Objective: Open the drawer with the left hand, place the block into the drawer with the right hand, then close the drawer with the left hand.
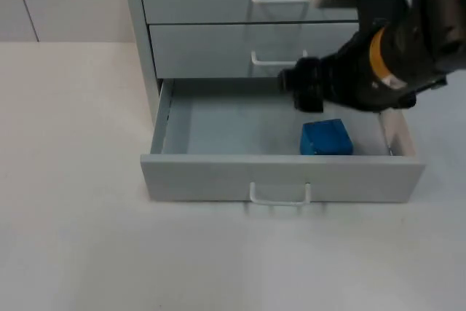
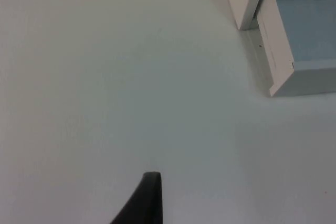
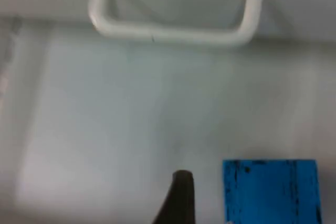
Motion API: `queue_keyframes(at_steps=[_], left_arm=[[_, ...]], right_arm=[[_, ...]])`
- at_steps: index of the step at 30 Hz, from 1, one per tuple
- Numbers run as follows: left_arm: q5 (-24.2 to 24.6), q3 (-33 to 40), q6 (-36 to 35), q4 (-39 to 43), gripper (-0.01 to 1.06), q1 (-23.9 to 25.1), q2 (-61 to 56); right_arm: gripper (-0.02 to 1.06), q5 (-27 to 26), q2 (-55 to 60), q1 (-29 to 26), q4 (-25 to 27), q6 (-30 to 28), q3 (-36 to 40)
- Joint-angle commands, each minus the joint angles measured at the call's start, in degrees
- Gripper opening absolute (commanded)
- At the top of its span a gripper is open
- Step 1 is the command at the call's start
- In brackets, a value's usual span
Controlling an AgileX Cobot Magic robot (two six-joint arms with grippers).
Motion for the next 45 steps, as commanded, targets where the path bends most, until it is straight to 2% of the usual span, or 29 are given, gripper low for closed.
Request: queue_keyframes(at_steps=[1,2,4,5,6,7,8,10,11,12,16,18,26,33,39,41,42,45], left_arm=[[-0.59,0.09,-0.24,0.24,1.05,0.34,-0.32],[-0.59,0.09,-0.24,0.24,1.05,0.34,-0.32],[-0.59,0.09,-0.24,0.39,1.05,0.34,-0.32],[-0.59,0.09,-0.24,0.39,1.05,0.34,-0.32],[-0.59,0.09,-0.24,0.39,1.05,0.34,-0.32],[-0.59,0.09,-0.24,0.39,1.05,0.34,-0.32],[-0.59,0.09,-0.24,0.39,1.05,0.34,-0.32],[-0.59,0.09,-0.24,0.39,1.05,0.34,-0.32],[-0.59,0.09,-0.24,0.39,1.05,0.34,-0.32],[-0.59,0.09,-0.24,0.39,1.05,0.34,-0.32],[-0.59,0.09,-0.24,0.39,1.05,0.34,-0.32],[-0.59,0.09,-0.24,0.39,1.05,0.34,-0.32],[-0.59,0.09,-0.24,0.39,1.05,0.34,-0.32],[-0.59,0.09,-0.24,0.39,1.05,0.34,-0.32],[-0.59,0.09,-0.24,0.39,1.05,0.34,-0.32],[-0.59,0.09,-0.24,0.39,1.05,0.34,-0.32],[-0.59,0.09,-0.24,0.39,1.05,0.34,-0.32],[-0.59,0.09,-0.24,0.39,1.05,0.34,-0.32]], right_arm=[[0.72,1.69,-4.37,0.56,16.66,-15.81,-0.16],[0.72,1.69,-4.37,0.56,16.66,-15.81,-0.16],[0.72,5.94,-6.73,1.71,26.1,-26.2,-0.16],[0.72,9.24,-7.57,2.08,28.96,-30.22,-0.16],[0.72,12.24,-8.47,2.78,31.24,-33.14,-0.16],[0.72,12.24,-8.47,2.78,31.24,-33.14,-0.16],[0.72,16.87,-9.62,3.23,33.86,-37.84,-0.16],[0.72,20.93,-10.64,3.57,39.29,-45.65,-0.16],[0.72,22.31,-11.23,3.58,41.69,-49.7,-0.16],[0.72,22.31,-11.23,3.58,41.69,-49.7,-0.16],[0.72,23.65,-13.15,3.58,50.09,-60.01,-0.16],[0.72,23.77,-13.65,3.58,51.5,-61.53,-0.16],[0.72,27.81,-15.84,3.58,51.55,-65.35,0.22],[0.72,26.89,-20.76,2.25,51.04,-66.1,4.68],[0.72,26.78,-25.08,-5.63,51.62,-68.77,9.13],[0.72,26.78,-26.51,-10.01,53.63,-71.04,9.95],[0.72,26.78,-26.51,-10.01,53.63,-71.04,9.95],[0.72,27.12,-27.85,-16.1,57.73,-74.88,10.09]])
